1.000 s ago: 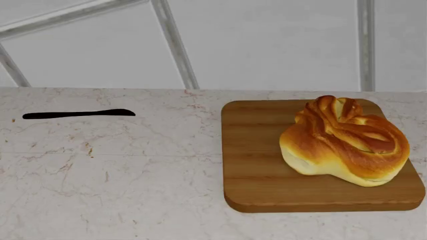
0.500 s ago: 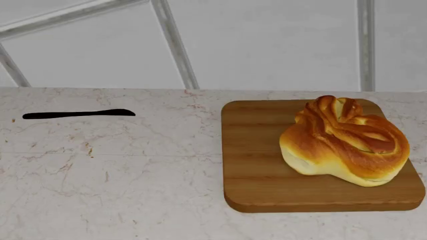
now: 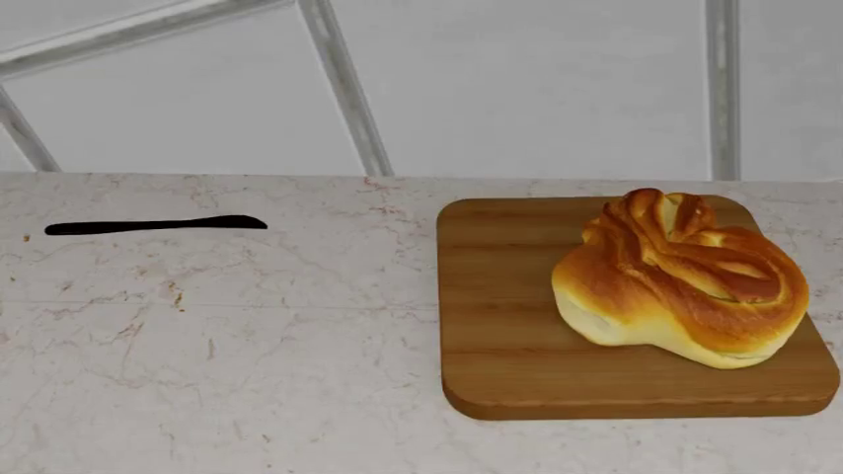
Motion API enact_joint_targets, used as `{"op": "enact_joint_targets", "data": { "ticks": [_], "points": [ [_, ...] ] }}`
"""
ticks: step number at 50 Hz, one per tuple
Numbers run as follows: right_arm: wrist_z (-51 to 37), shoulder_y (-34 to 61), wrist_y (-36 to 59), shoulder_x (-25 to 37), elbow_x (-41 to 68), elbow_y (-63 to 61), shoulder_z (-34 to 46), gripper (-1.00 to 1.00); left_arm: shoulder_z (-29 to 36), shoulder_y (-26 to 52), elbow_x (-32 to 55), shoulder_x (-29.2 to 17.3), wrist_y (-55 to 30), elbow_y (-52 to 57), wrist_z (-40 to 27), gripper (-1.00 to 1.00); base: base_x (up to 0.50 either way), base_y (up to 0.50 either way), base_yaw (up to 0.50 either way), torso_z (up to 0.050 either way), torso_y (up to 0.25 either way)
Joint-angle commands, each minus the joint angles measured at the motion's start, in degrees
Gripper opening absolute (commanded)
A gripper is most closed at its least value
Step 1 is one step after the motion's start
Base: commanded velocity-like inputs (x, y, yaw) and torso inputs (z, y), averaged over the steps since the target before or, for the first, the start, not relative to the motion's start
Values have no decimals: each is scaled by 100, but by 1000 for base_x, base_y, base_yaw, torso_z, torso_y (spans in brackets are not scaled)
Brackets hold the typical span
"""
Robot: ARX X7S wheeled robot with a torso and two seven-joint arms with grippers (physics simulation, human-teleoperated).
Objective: Pick up the wedge of cheese and place it on the slice of bread to prepare a simple cheese on bread dish.
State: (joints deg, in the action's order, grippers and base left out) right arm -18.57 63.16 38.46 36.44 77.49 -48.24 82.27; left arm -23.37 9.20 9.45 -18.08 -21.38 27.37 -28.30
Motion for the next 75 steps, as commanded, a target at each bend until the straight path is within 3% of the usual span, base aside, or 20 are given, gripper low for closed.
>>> {"op": "enact_joint_targets", "data": {
  "ticks": [1, 10, 16, 32, 45, 65, 75],
  "points": [
    [-888, 548, -6, 597, 405, -617, -446, -100, 42, -109, 1, -75, -4, -252, -14, 100, 0, 0, 0, 0, 0],
    [-1911, 1324, -277, 1470, 1209, -950, -1075, -100, 54, -111, 6, -93, -23, -244, -22, 100, 5, 6, 1, 0, 0],
    [-1846, 1345, -690, 2352, 1145, -809, -1449, -100, 67, -111, 1, -99, -31, -253, -34, 100, 5, 4, 2, 0, 0],
    [-2185, 1038, -1607, 2738, 818, 392, -1855, -100, 58, -130, 20, -100, 18, -279, -53, 100, 4, 7, 2, 0, 0],
    [-2304, 1001, -1899, 2565, 972, 1531, -2008, -100, 73, -118, 34, -117, -36, -249, -74, 100, 2, 8, 2, 0, 0],
    [-2698, 1883, -1136, 1572, 2049, 4544, -2104, -100, 62, -144, 58, -131, -42, -226, -104, 100, 3, 7, 2, 0, 0],
    [-3102, 2267, -769, 1197, 2700, 5485, -2160, -100, 63, -148, 64, -139, -44, -231, -120, 100, 1, 6, 3, 0, 0]
  ]
}}
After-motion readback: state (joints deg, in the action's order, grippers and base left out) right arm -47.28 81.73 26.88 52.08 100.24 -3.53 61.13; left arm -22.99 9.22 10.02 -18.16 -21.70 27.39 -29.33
